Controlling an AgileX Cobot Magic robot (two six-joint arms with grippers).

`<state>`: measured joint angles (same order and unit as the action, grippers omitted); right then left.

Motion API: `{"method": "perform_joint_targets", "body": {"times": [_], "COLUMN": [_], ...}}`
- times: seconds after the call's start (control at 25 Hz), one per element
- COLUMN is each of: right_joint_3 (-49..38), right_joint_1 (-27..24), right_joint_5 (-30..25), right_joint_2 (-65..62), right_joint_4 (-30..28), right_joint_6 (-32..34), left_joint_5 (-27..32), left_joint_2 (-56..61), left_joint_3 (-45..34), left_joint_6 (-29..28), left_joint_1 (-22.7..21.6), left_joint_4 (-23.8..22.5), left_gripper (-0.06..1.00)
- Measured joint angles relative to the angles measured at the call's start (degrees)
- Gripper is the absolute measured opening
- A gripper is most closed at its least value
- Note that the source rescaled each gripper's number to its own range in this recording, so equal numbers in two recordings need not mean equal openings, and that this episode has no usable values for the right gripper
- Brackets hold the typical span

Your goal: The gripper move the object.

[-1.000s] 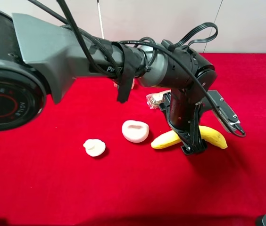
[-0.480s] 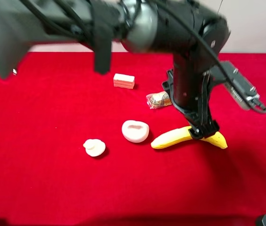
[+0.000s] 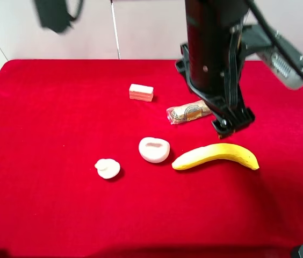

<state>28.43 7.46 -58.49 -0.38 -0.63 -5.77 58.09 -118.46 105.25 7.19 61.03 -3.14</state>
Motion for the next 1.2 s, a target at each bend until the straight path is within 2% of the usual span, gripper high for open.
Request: {"method": "perform_joint_targets", "body": {"times": [0.32, 0.48, 0.68, 0.96, 1.2], "right_joint_3": [0.0, 0.0, 0.0, 0.0, 0.0], "right_joint_1": [0.0, 0.0, 0.0, 0.0, 0.0], "right_joint_5": [0.0, 0.0, 0.06, 0.06, 0.06], "right_joint_2": [0.0, 0.0, 0.0, 0.0, 0.0], "right_joint_4": [0.0, 0.0, 0.0, 0.0, 0.0], "right_joint_6": [0.0, 0.0, 0.0, 0.0, 0.0], "left_joint_5": [8.62, 8.62, 8.62, 8.62, 8.56], "left_joint_2": [6.36, 8.53, 13.24, 22.6, 32.75], "left_joint_3": [-0.06, -1.18, -5.57, -16.21, -30.09], "left_joint_6": [-4.79, -7.19, -9.29, -10.38, -11.53], "left_joint_1": [0.0, 0.0, 0.0, 0.0, 0.0], "left_joint_4": [-2.62, -5.44, -6.07, -6.18, -6.18], "left_gripper": [1.0, 1.0, 1.0, 1.0, 1.0]}}
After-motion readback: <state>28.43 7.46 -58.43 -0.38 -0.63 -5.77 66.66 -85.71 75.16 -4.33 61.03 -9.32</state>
